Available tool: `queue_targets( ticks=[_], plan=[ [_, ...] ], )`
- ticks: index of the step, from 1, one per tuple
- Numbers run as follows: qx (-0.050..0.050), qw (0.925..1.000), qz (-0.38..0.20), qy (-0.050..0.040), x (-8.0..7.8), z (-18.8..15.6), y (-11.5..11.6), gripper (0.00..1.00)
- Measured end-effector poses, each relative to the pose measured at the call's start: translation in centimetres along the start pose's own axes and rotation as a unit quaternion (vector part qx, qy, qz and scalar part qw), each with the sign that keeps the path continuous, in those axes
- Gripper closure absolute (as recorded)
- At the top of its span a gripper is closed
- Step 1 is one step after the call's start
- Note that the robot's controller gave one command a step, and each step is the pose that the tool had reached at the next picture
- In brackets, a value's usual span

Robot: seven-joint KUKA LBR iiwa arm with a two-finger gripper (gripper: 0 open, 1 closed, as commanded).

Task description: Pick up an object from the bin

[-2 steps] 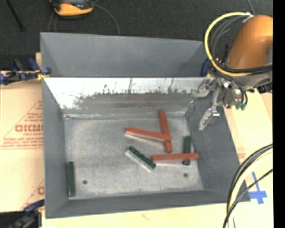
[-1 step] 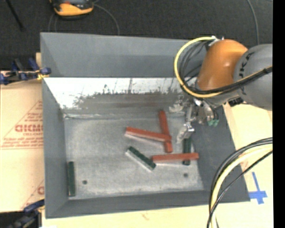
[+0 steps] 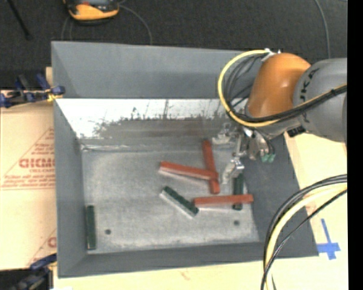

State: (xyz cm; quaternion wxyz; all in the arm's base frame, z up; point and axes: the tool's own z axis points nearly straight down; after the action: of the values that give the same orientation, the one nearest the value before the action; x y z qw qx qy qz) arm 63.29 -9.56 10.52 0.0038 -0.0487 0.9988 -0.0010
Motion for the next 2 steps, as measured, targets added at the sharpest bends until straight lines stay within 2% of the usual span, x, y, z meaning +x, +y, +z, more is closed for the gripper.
queue_targets(
  ticks=[1, 2],
  plan=[
    [-0.001, 1.0000, 0.009, 0.0013, -1.5, -2.6, 5.4, 0.00],
    [-0.001, 0.9985, 0.054, 0.0000, -1.8, 2.2, 7.1, 0.00]
  ],
)
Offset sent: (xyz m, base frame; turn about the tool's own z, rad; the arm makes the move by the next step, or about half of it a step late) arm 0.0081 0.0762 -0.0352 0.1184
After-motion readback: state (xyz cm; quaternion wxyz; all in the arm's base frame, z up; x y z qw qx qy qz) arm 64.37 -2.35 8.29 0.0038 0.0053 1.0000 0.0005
